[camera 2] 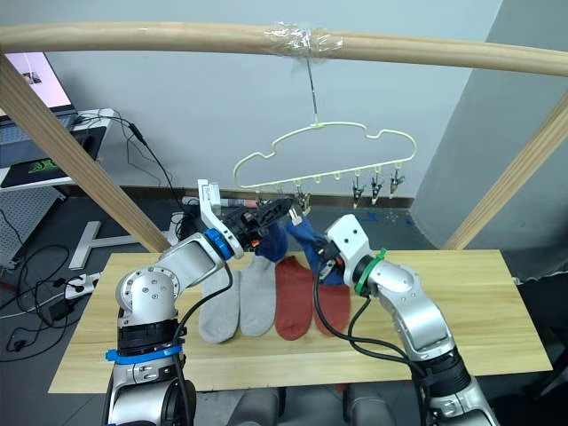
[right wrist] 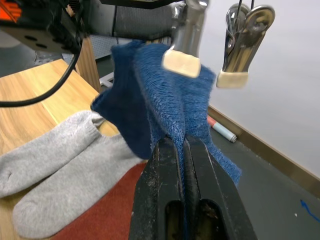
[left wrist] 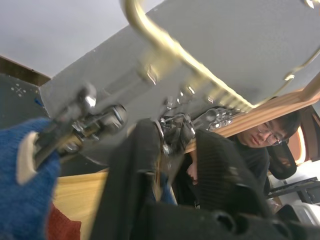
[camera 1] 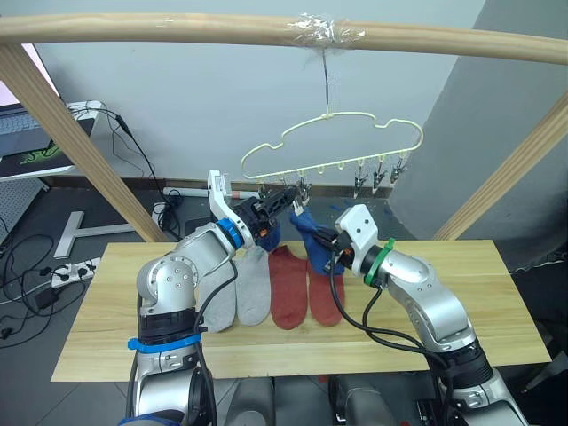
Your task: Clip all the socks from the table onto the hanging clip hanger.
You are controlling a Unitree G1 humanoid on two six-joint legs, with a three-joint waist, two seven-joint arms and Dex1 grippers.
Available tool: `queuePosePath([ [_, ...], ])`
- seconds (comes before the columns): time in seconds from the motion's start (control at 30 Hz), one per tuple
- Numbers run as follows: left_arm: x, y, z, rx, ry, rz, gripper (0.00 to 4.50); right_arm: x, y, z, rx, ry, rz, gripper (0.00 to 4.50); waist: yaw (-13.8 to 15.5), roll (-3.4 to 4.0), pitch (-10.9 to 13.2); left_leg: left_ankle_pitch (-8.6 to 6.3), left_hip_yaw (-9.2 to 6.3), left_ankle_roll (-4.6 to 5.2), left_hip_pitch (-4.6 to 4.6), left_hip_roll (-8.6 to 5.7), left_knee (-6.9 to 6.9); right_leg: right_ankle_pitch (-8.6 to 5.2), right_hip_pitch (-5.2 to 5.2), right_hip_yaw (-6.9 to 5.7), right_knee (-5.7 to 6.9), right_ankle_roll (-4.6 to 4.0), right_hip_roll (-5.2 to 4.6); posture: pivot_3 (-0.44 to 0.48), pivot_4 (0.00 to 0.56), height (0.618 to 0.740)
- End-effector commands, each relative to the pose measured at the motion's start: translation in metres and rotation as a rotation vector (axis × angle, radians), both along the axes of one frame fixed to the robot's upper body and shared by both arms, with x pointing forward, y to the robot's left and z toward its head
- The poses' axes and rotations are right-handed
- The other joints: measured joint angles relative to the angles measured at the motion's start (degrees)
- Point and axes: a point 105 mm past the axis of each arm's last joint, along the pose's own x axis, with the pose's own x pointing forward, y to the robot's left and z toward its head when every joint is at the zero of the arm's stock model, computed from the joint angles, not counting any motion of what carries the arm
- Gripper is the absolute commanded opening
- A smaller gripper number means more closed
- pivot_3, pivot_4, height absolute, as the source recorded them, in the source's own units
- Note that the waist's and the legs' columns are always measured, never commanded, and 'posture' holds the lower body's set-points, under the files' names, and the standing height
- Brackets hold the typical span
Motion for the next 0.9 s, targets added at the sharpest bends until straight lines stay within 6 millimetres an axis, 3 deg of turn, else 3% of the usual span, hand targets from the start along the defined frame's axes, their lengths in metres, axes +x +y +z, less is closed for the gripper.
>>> queuePosePath([
  [0.03,-0.006,-0.003,0.013,-0.018,-0.051,-0.026,2.99,0.000,0.004,0.009,0.019,-0.033,0.013,0.00,0.0,0.00,0.0,0.00,0.00,0.00,0.00,0.00,-0.01,0.00,0.00,0.00,-0.01,0.00,0.00,0.327,0.188,0.740],
  [0.2,-0.009,0.001,0.012,-0.011,-0.044,-0.022,4.45,0.007,0.006,0.002,0.036,-0.008,-0.002,0.00,0.0,0.00,0.0,0.00,0.00,0.00,0.01,0.00,-0.07,0.01,-0.01,0.00,-0.02,-0.02,0.00,0.327,0.188,0.740],
  [0.37,-0.028,0.014,0.011,0.040,-0.030,-0.021,4.48,0.016,0.007,-0.005,0.084,0.035,-0.024,0.00,-0.2,0.01,0.0,0.00,0.00,0.00,0.03,0.02,-0.20,0.01,-0.04,0.00,-0.04,-0.04,-0.01,0.342,0.189,0.740],
  [0.47,-0.042,0.025,0.009,0.091,-0.021,-0.022,4.50,0.018,0.012,-0.002,0.133,0.059,-0.010,0.71,-0.2,0.01,0.0,0.01,0.00,-0.01,0.07,0.02,-0.49,0.04,-0.10,-0.03,-0.07,-0.17,-0.03,0.342,0.189,0.740],
  [0.63,-0.052,0.037,0.009,0.198,-0.054,0.007,4.50,0.015,0.014,-0.010,0.163,0.123,0.013,2.47,0.3,0.03,0.0,0.01,-0.10,-0.02,0.05,0.04,-0.61,0.00,-0.16,-0.19,-0.07,-0.28,-0.04,0.367,0.189,0.740],
  [0.8,-0.055,0.031,0.006,0.320,-0.142,0.019,4.50,0.015,-0.008,-0.028,0.097,0.141,-0.029,4.30,1.5,0.07,0.0,0.01,-0.08,-0.04,0.04,0.00,-0.63,-0.03,-0.12,-0.24,-0.19,-0.31,-0.12,0.379,0.187,0.740],
  [0.9,-0.049,0.021,0.007,0.418,-0.256,0.062,4.50,0.013,-0.021,-0.024,0.062,0.104,-0.047,4.45,1.6,0.09,0.1,0.03,-0.06,-0.07,0.01,-0.01,-0.62,-0.08,-0.11,-0.25,-0.23,-0.23,-0.15,0.372,0.182,0.740],
])
